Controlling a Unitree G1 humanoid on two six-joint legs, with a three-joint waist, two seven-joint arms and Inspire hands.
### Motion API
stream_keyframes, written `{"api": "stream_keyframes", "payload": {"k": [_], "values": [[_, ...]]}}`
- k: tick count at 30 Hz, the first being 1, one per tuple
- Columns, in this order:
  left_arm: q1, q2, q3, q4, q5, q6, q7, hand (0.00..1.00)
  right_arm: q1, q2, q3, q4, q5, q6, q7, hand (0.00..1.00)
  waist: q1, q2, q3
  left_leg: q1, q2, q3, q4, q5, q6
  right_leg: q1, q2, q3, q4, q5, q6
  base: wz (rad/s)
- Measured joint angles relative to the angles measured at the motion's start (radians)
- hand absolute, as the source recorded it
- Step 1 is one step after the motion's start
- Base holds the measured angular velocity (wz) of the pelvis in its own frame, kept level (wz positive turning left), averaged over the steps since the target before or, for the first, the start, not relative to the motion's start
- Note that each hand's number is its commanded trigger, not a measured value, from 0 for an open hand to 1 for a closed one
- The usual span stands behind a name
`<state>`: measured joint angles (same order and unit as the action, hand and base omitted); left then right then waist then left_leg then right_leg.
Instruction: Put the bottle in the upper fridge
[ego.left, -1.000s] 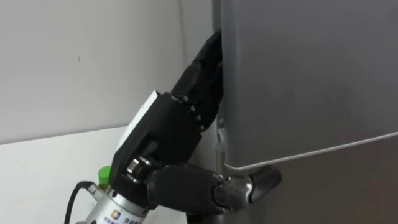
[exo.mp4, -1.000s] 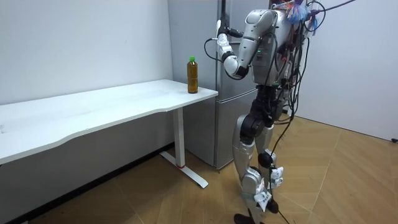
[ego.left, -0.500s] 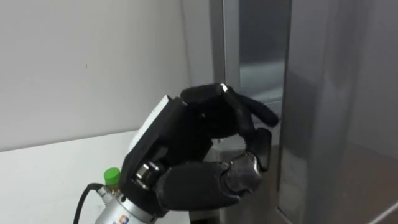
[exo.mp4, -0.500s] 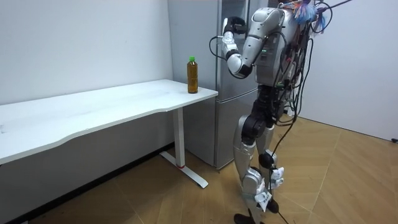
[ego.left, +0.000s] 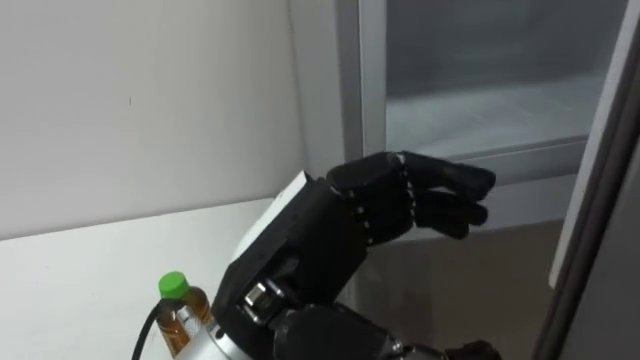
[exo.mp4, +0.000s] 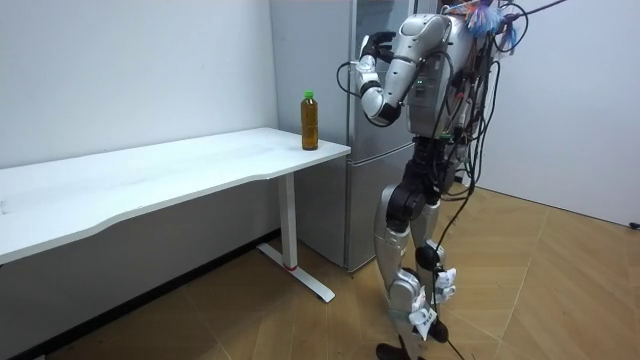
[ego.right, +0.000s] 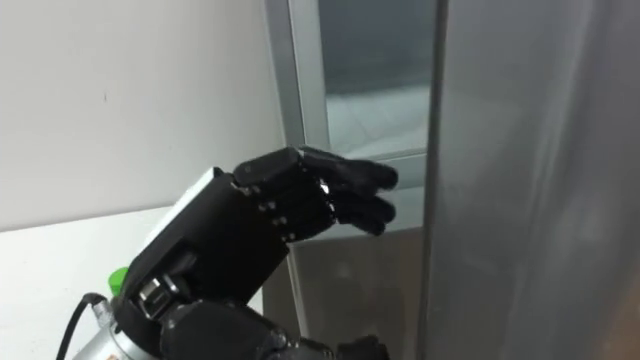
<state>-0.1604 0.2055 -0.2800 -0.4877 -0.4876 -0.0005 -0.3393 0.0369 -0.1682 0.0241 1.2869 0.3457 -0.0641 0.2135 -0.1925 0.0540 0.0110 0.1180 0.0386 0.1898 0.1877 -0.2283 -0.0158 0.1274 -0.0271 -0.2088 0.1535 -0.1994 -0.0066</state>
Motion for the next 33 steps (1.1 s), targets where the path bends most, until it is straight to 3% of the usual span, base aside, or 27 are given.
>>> {"api": "stream_keyframes", "payload": {"k": [10,22,30,33], "values": [[0.0,0.009,-0.027,0.0,-0.001,0.001,-0.008,0.0,0.001,-0.003,0.014,-0.004,0.011,0.0,-0.004,0.0,-0.001,0.004,-0.0007,-0.002,0.0,0.018,0.002,0.0,0.0,-0.014,0.0,0.014,0.0,0.0,0.0,-0.03],[-0.025,0.006,-0.036,-0.001,-0.011,0.001,-0.047,0.0,-0.006,-0.009,0.006,-0.002,0.006,-0.001,-0.014,0.0,-0.033,0.014,-0.0007,-0.001,0.002,0.027,0.001,0.0,0.0,-0.018,0.007,0.036,0.001,0.0,-0.001,-0.03],[-0.131,0.006,-0.045,-0.001,-0.01,0.002,-0.079,0.0,-0.006,-0.011,0.021,-0.012,0.037,-0.001,-0.011,0.0,-0.051,0.013,0.0002,0.002,0.002,0.038,0.001,0.0,0.0,-0.03,0.005,0.047,0.015,0.001,0.0,-0.07],[-0.174,-0.006,-0.072,-0.001,-0.012,0.002,-0.079,0.0,-0.003,-0.025,0.034,-0.013,0.052,-0.001,-0.01,0.0,-0.055,0.025,-0.0009,0.004,0.002,0.062,0.002,0.0,0.0,-0.033,0.001,0.05,0.016,0.004,0.002,-0.07]]}}
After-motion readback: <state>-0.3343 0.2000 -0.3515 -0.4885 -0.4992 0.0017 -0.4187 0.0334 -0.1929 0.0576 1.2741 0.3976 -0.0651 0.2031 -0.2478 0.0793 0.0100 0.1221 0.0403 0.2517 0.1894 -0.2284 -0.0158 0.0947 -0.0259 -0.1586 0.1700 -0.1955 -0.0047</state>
